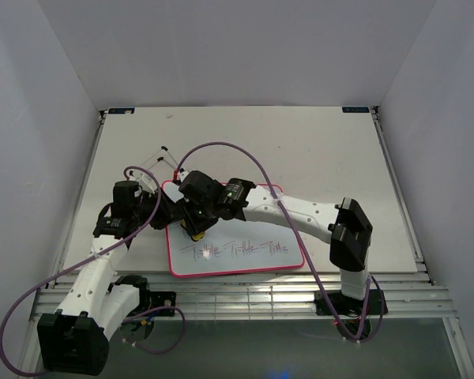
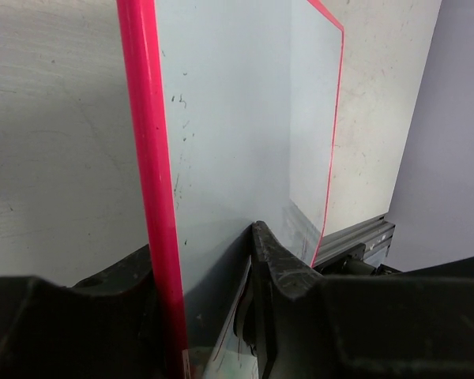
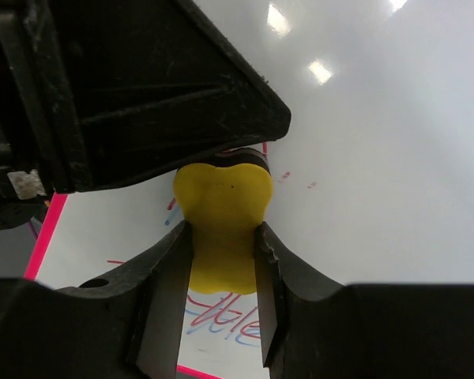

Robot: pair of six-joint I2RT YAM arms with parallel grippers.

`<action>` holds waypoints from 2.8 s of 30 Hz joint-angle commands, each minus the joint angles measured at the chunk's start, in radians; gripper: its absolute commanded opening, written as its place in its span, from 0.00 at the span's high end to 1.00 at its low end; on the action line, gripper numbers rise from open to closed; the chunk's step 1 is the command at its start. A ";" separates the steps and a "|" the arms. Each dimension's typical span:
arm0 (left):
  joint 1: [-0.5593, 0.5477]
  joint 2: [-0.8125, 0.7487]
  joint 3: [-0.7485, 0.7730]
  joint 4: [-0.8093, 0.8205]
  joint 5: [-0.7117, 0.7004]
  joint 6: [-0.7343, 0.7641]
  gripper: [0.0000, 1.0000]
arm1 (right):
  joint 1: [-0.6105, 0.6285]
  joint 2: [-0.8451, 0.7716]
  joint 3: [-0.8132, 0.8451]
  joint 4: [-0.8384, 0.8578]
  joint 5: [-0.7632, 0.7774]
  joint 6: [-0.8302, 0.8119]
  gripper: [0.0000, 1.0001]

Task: Erase the whiteboard

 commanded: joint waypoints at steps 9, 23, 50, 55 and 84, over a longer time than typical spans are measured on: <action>-0.014 -0.019 0.023 0.135 -0.159 0.161 1.00 | 0.086 0.101 0.072 -0.066 -0.041 -0.028 0.66; -0.014 -0.050 0.017 0.152 -0.125 0.158 1.00 | 0.019 0.058 -0.085 -0.056 0.123 -0.007 0.66; -0.014 -0.055 0.013 0.173 -0.084 0.156 1.00 | 0.095 0.049 0.092 0.065 -0.119 -0.024 0.67; -0.014 -0.053 0.013 0.177 -0.082 0.155 1.00 | 0.103 0.052 0.093 0.088 -0.105 -0.021 0.67; -0.014 -0.013 0.013 0.164 -0.094 0.150 1.00 | -0.047 -0.381 -0.545 0.122 0.128 0.065 0.67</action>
